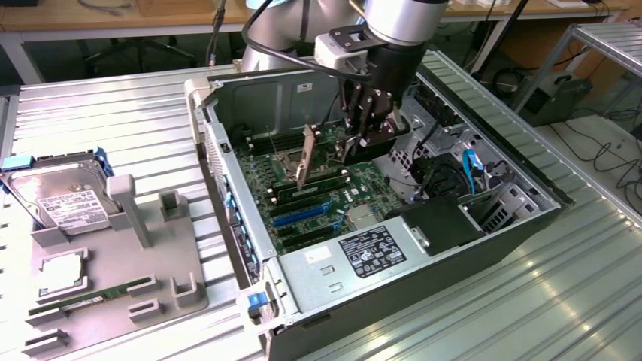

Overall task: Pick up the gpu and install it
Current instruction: 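Insert the gpu into the slot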

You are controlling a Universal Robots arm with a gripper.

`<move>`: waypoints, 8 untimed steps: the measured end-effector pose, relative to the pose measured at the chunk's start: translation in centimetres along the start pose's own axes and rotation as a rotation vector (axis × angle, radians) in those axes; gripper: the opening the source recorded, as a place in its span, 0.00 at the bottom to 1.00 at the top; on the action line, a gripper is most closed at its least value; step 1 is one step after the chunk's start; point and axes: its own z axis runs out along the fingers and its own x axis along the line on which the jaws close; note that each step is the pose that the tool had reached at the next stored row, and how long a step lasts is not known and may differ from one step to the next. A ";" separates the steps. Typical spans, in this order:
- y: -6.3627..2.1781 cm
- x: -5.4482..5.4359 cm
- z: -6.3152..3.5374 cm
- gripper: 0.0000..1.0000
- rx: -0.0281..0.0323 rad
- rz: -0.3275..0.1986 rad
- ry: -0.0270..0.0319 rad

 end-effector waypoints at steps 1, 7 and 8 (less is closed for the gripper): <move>0.02 0.0 0.01 0.26 0.0000 0.000 0.0000; 0.15 0.0 0.08 0.26 0.0001 0.000 0.0000; 0.19 0.0 0.10 0.26 0.0001 0.000 0.0000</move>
